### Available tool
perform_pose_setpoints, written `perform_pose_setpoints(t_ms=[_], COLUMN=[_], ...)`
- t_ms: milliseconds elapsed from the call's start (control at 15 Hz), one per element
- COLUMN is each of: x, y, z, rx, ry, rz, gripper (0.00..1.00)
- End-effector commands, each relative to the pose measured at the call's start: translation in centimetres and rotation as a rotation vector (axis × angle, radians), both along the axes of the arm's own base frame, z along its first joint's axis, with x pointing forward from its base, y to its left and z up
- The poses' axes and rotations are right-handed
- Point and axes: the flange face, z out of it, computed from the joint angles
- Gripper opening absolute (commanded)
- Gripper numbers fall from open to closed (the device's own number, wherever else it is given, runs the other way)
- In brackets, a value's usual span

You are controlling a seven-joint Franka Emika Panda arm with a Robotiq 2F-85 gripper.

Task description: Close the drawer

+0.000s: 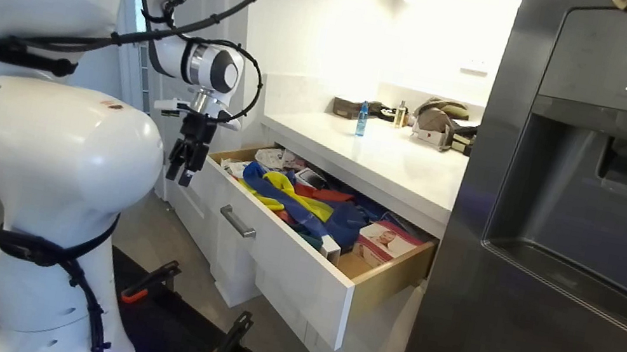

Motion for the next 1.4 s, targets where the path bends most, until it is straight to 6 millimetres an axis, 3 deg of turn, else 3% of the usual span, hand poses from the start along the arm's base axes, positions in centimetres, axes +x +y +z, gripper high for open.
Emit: perform_pose_setpoints(t_ms=[0,67,133,267,400,600,867,1133,1333], x=[2.6,3.3,4.0,5.4,6.7,7.1,6.2,5.6,6.3], y=[-0.4,-0.7,-1.0,-1.1,-0.3,3.0,7.7,9.8,9.3], z=[-0.1,0.0,0.0,0.2,0.7,1.4,1.6,0.5,-1.1], rx=[-0.057,-0.07,-0.078,-0.104,-0.152,-0.251,-0.295,-0.293,-0.285], ry=[-0.042,-0.061,-0.074,-0.102,-0.133,-0.178,-0.214,-0.215,-0.202], rz=[-0.036,-0.041,-0.04,-0.029,0.023,0.143,0.256,0.293,0.286], gripper=[1.0,0.97,0.73,0.7,0.55,0.31,0.02,0.0,0.0])
